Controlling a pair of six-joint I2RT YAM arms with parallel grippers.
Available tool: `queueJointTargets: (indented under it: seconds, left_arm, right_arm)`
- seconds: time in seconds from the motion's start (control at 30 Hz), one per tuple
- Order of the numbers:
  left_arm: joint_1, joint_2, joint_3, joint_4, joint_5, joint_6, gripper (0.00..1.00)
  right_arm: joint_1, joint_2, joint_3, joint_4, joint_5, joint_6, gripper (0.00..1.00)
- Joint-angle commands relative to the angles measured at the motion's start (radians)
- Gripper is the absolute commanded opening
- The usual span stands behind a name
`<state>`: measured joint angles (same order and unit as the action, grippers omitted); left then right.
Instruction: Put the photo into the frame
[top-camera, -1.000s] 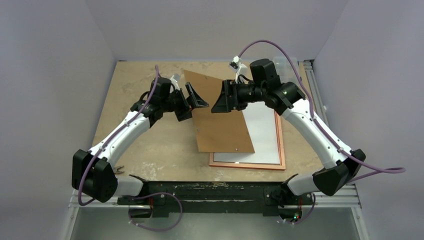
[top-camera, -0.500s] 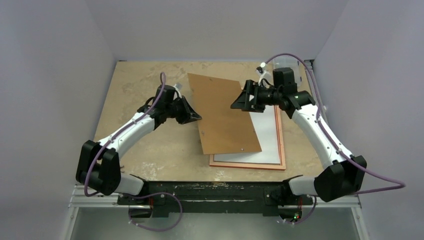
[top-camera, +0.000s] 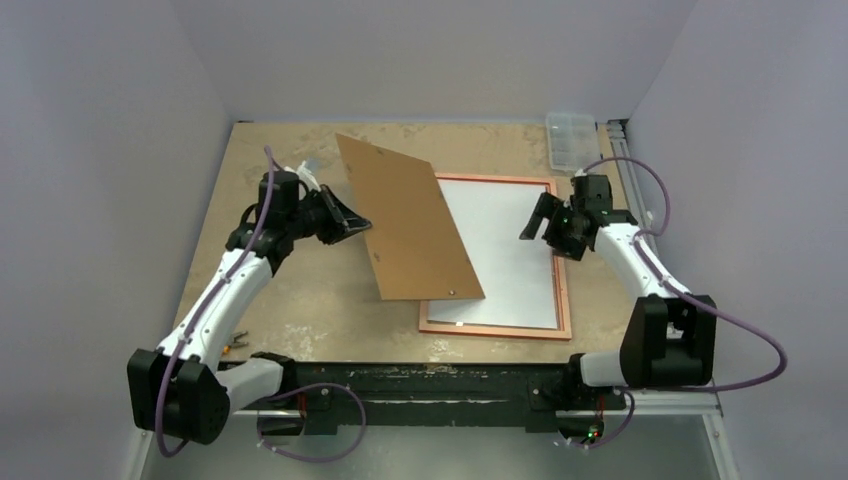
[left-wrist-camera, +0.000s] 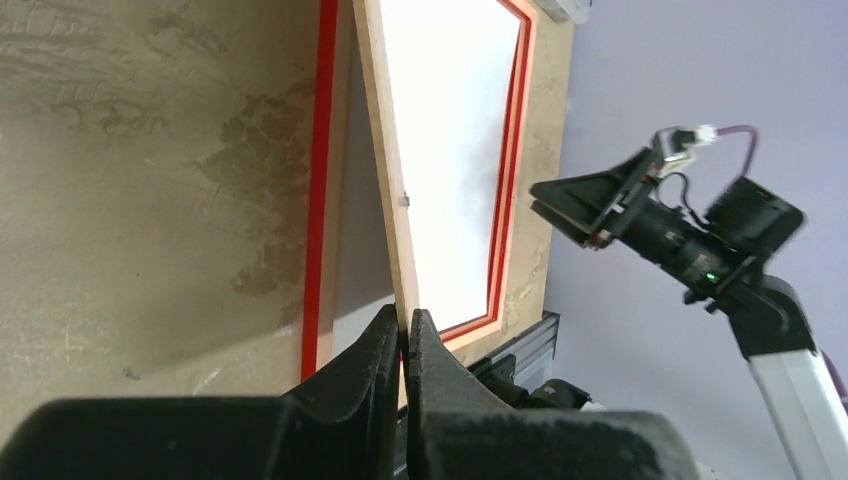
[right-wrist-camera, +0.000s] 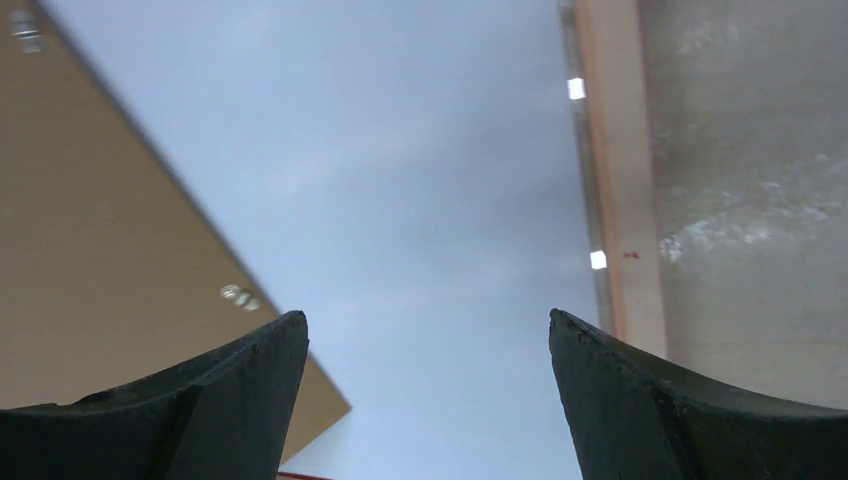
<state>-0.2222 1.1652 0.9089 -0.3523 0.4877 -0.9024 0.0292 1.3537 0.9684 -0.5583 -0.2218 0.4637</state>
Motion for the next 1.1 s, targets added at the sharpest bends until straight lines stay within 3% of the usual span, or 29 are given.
queueJointTargets:
  seconds: [0.0, 0.13, 0.3, 0.7, 0.77, 1.07]
  left_arm:
    - [0.030, -0.088, 0.082, -0.031, 0.096, 0.062, 0.00]
    - [0.045, -0.139, 0.133, -0.039, 0.162, 0.055, 0.00]
    - [0.067, -0.187, 0.178, -0.041, 0.216, 0.031, 0.00]
    - [0.168, -0.264, 0.211, -0.008, 0.343, -0.048, 0.00]
    - [0.190, -0.270, 0.206, -0.006, 0.356, -0.052, 0.00]
    - [0.271, -0.263, 0.148, -0.031, 0.400, -0.025, 0.00]
  right_arm:
    - [-0.020, 0.044, -0.053, 0.085, 0.259, 0.008, 0.89]
    - [-0.026, 0.085, -0.057, 0.105, 0.380, 0.016, 0.90]
    - [-0.089, 0.104, -0.065, 0.135, 0.398, 0.048, 0.86]
    - [-0.166, 0.315, -0.031, 0.175, 0.173, 0.019, 0.76]
    - [-0.164, 0.328, -0.021, 0.176, 0.154, 0.014, 0.73]
    - [-0.070, 0.391, 0.037, 0.153, 0.109, -0.056, 0.37]
